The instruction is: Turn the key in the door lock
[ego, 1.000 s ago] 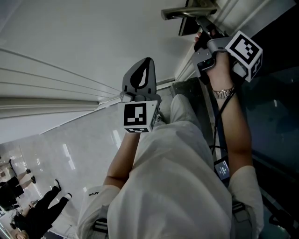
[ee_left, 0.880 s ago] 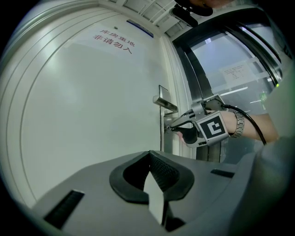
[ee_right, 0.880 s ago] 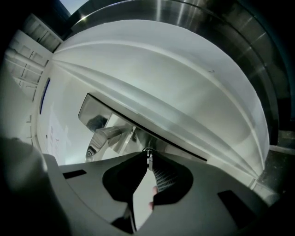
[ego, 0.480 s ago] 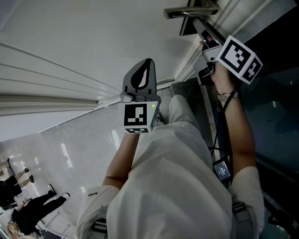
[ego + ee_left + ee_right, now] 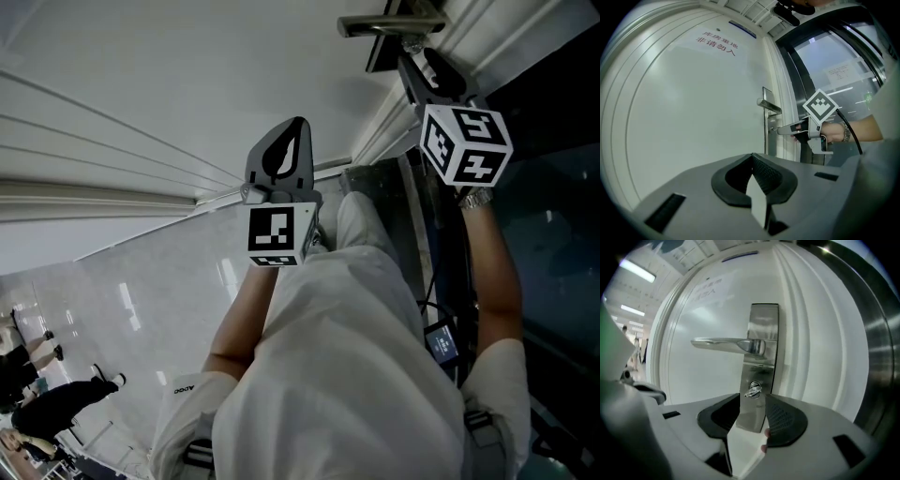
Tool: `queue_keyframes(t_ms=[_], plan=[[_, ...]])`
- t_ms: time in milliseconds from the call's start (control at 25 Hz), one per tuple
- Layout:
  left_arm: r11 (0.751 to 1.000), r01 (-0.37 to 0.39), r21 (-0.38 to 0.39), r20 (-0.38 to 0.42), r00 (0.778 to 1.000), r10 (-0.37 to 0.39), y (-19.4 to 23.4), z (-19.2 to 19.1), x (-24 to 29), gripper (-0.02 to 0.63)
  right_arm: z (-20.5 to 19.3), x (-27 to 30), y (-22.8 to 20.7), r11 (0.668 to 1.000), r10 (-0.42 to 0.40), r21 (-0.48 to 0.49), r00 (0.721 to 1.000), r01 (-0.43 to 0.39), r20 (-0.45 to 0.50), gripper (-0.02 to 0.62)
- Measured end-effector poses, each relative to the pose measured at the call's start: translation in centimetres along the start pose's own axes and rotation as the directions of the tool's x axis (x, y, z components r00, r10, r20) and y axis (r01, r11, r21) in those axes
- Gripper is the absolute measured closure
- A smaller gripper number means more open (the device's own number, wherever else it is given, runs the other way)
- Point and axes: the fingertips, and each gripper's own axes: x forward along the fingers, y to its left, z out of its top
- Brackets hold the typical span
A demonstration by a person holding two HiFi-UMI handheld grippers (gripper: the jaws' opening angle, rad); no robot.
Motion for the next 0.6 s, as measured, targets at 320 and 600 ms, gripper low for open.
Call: queue_keyframes(t_ms=[320, 600], plan=[[1.0, 0.015, 0.002, 0.001, 1.0, -0.015, -0.6, -0.1, 0.5, 0.598, 0.9, 0.0, 0.4, 0.725, -0.187, -0.673, 0.982, 0.143, 0.007, 0.445], [1.0, 0.025, 0.003, 0.001, 1.0, -0.025, -0.9, -0.4, 1.0, 0.598, -0.5, 0.7, 1.0, 0.401, -0.252, -0.905, 0.967, 0.141, 0.039, 0.446]])
